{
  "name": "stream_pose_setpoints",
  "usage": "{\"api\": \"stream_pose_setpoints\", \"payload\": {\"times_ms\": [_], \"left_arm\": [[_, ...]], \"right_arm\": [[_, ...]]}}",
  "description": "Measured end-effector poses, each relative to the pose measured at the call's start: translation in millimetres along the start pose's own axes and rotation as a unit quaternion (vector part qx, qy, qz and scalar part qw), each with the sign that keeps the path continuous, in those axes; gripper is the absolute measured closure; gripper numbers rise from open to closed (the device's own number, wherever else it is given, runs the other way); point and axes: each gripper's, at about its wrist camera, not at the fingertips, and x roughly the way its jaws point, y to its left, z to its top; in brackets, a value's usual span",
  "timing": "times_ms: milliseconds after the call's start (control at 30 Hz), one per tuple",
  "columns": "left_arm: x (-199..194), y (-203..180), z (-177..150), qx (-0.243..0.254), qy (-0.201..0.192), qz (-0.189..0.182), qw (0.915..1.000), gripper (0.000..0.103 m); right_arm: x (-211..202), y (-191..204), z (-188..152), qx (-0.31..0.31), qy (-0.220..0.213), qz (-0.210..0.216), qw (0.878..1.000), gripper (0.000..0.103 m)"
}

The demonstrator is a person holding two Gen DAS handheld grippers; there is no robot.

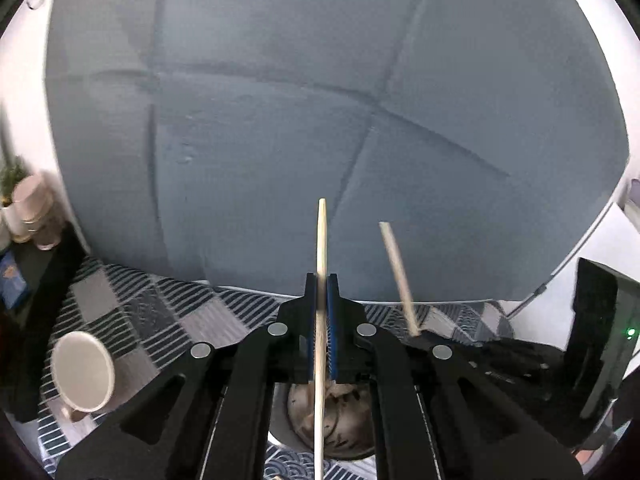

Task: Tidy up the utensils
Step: 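Carry the left tool's chopstick over the holder while the right tool carries its own, then lower the left tool's chopstick into the holder and open while the right tool releases its own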

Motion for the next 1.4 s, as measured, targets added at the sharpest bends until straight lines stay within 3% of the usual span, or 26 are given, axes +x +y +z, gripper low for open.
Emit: {"api": "stream_pose_setpoints", "payload": {"times_ms": [167, 400, 900, 1133, 1400], "left_arm": [[15, 0, 11, -0.014, -0.007, -0.008, 0.9999, 0.098], [30, 0, 10, -0.025, -0.041, -0.024, 0.9985, 0.098], [32, 6, -27, -0.002, -0.038, -0.027, 0.9989, 0.098], [10, 7, -29, -0.008, -0.046, -0.022, 0.9987, 0.077], [-11, 13, -39, -0.017, -0.045, -0.014, 0.9987, 0.063]], "right_arm": [[13, -3, 10, 0.015, -0.004, 0.016, 1.000, 0.098], [21, -12, 18, 0.043, -0.052, 0.040, 0.997, 0.098], [21, -18, -27, 0.052, -0.086, 0.071, 0.992, 0.095], [3, -13, -35, 0.048, -0.095, 0.057, 0.993, 0.095], [-19, -13, -47, 0.061, -0.094, 0.025, 0.993, 0.094]]}}
